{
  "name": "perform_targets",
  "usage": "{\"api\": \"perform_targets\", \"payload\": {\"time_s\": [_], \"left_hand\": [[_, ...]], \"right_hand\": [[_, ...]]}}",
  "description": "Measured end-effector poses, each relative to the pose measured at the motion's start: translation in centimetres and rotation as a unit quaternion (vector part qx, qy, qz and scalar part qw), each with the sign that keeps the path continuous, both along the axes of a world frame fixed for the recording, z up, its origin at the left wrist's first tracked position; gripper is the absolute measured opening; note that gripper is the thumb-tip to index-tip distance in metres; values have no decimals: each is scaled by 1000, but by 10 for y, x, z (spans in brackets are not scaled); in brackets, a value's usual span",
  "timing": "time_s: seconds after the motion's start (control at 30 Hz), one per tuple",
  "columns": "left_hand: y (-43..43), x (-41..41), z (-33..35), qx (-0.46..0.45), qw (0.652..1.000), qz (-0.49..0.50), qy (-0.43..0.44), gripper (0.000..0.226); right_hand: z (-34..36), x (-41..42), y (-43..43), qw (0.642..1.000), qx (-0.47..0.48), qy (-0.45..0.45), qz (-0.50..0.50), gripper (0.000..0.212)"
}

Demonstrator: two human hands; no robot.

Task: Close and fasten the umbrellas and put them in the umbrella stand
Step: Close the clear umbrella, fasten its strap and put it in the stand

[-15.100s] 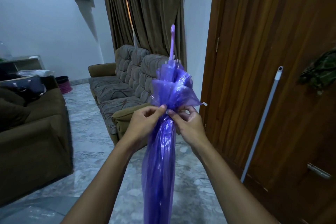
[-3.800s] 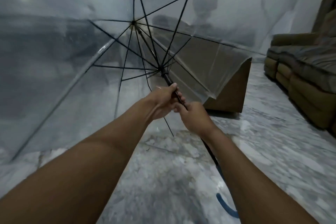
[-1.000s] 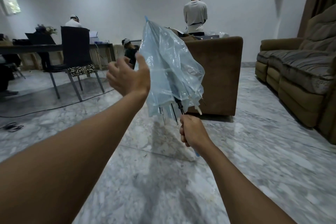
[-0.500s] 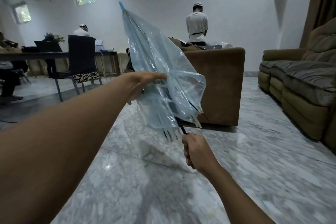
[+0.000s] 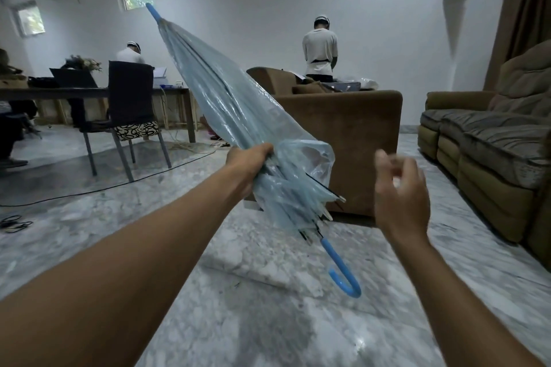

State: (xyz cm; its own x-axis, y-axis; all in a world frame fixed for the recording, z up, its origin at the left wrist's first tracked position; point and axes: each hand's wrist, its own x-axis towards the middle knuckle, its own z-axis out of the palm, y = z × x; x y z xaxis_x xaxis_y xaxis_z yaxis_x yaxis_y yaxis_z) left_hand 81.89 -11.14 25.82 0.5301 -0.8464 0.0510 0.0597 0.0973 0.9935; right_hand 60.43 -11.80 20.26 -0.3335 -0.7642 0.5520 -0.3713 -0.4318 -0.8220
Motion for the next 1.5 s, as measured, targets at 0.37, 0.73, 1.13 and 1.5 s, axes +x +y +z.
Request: {"api": "perform_targets", "payload": {"time_s": [0.37,0.73,1.13,1.5], "left_hand": [[-28,-68,122,49,991,-71,103,23],[60,-56,428,-124,730,59,-669,65],[146,-169,545,-54,705,-235,-667,51],[192,-265,576,4,789,-291,-541,46]], "right_hand": [[170,21,-28,867,204,377,255,97],[516,-76,20,780,228,572,111,34],[683,-134,155,693,167,696,89,17],[649,-230,307,970,17,201,-133,34]]}}
